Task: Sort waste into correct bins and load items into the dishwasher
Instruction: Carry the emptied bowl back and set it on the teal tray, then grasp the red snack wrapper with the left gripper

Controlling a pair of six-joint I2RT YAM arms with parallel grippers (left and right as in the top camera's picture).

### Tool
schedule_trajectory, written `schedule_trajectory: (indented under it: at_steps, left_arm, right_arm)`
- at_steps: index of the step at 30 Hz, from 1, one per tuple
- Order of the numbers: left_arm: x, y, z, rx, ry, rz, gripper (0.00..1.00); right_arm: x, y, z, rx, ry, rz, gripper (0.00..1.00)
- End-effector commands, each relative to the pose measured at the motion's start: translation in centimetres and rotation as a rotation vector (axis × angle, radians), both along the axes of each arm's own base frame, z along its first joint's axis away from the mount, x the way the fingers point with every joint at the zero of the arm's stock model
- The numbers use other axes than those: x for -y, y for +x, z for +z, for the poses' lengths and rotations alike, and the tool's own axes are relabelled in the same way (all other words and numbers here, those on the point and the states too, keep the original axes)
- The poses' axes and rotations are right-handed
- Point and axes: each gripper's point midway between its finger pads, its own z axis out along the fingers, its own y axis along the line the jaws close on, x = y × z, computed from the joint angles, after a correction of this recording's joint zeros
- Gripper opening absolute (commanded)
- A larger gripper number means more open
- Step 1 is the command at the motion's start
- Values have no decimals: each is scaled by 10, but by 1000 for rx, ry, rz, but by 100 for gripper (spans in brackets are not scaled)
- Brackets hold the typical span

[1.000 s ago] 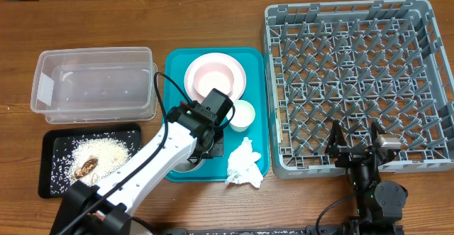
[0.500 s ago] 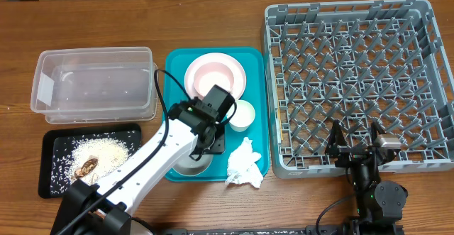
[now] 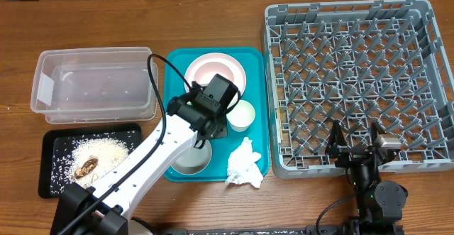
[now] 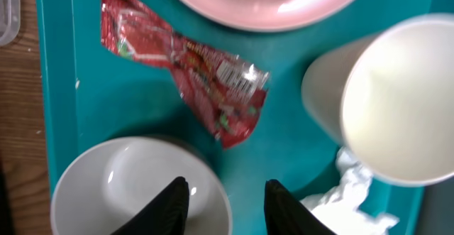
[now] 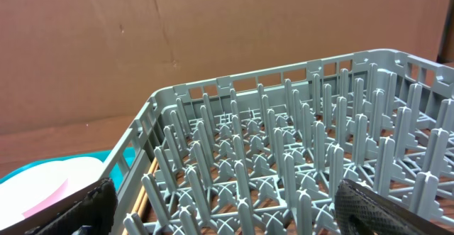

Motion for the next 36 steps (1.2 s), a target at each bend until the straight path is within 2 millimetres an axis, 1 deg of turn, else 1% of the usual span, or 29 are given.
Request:
schedule_trajectory:
  at_steps: [1,3,6,10,13,16,19,20,22,25,29,30,32,33,36]
  left_arm:
    - [-5,9,-3,45,3,96,43]
    - [-5,14,-4,74,-3,130,46]
    - [-8,21,-8,115,-2,162,45]
    - [-13,22,-10,132,13,198,44]
    - [-13,23,-12,134,17,199,43]
    - [-11,26,-19,127,23,199,43]
    - [-11,27,-31,105,38,208,43]
    - [-11,27,-36,95,46,207,41]
    - [-11,26,-46,73,64,207,34]
    - [-13,25,-58,46,82,210,33]
    - [-17,26,-64,30,94,223,32]
    - [-18,26,-64,30,94,226,27]
    - [-20,28,-63,32,93,232,8]
    - [-22,28,-63,32,93,238,4]
    - [-28,32,-60,38,88,260,4]
  right_arm:
    - [0,0,-1,6,5,-1,100]
    - [0,0,-1,7,5,-1,100]
    - [0,0,-1,6,5,-1,100]
    - [0,0,-1,6,5,-1,100]
    - [0,0,-1,6,5,-1,100]
    - [0,0,-1,6,5,-1,100]
    - [0,0,-1,6,5,-1,100]
    - [0,0,-1,6,5,-1,100]
    - [0,0,-1,6,5,-1,100]
    - [0,0,-1,6,5,-1,100]
    - [0,0,-1,6,5,-1,100]
    - [0,0,-1,6,5,-1,100]
    - [0,0,-1,6,5,-1,100]
    - [0,0,-1,6,5,-1,100]
    - [0,0,-1,6,5,-1,100]
